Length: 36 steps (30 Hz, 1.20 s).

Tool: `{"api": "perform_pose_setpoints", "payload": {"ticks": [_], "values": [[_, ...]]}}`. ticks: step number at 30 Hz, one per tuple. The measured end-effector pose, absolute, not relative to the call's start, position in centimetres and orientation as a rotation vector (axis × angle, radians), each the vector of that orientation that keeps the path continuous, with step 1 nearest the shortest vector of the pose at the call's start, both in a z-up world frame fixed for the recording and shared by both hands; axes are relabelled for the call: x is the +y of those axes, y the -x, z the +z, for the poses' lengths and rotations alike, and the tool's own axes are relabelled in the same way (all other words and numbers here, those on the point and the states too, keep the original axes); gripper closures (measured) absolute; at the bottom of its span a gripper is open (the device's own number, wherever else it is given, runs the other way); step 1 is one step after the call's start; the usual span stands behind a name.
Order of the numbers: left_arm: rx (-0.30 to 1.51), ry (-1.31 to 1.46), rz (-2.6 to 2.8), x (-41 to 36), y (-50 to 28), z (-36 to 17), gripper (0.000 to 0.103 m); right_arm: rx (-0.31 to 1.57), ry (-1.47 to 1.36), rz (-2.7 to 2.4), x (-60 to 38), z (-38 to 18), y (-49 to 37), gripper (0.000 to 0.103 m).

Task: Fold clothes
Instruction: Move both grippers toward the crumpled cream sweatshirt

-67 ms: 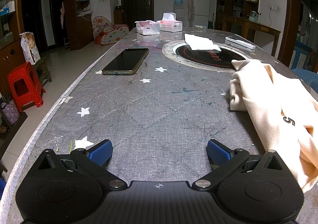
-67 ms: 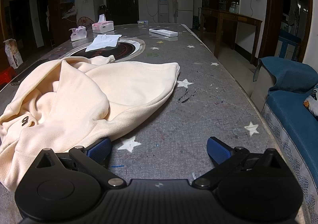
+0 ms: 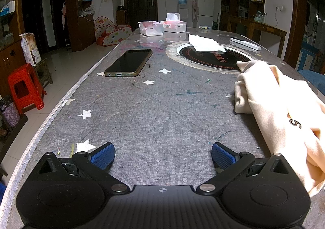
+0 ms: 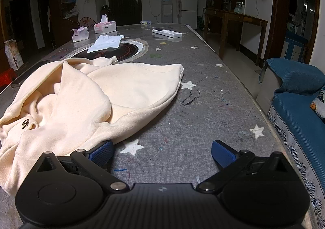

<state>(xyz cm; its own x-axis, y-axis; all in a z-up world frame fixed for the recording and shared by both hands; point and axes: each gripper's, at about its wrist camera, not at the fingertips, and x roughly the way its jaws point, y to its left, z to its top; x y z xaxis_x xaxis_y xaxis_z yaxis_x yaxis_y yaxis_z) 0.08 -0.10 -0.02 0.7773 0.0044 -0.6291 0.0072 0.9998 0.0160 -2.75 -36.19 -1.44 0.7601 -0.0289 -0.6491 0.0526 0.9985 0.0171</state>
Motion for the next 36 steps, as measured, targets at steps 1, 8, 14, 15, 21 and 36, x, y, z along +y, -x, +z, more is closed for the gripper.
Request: {"api": "perform_pose_setpoints", "payload": {"ticks": [1, 8, 14, 15, 21, 36], "values": [[0.681, -0.018, -0.002, -0.1, -0.1, 0.0, 0.000, 0.705, -0.031, -0.046, -36.2, -1.4, 2.7, 0.000], [0.686, 0.002, 0.045, -0.5, 0.3, 0.1, 0.000, 0.707, -0.036, -0.044, -36.2, -1.4, 2.8, 0.000], [0.692, 0.018, 0.078, -0.9, 0.8, 0.0, 0.000, 0.721, -0.036, -0.026, -36.3, -1.3, 3.0, 0.000], [0.695, 0.019, 0.082, -1.1, 0.9, 0.0, 0.000, 0.722, -0.035, -0.020, -36.2, -1.2, 3.2, 0.000], [0.719, 0.031, 0.106, -1.7, 1.8, 0.2, 0.000, 0.715, -0.049, 0.025, -35.8, -1.0, 4.7, 0.000], [0.700, 0.060, 0.056, -4.1, 5.1, 2.5, 0.000, 0.705, -0.037, 0.095, -34.4, -0.2, 7.6, 0.000]]}}
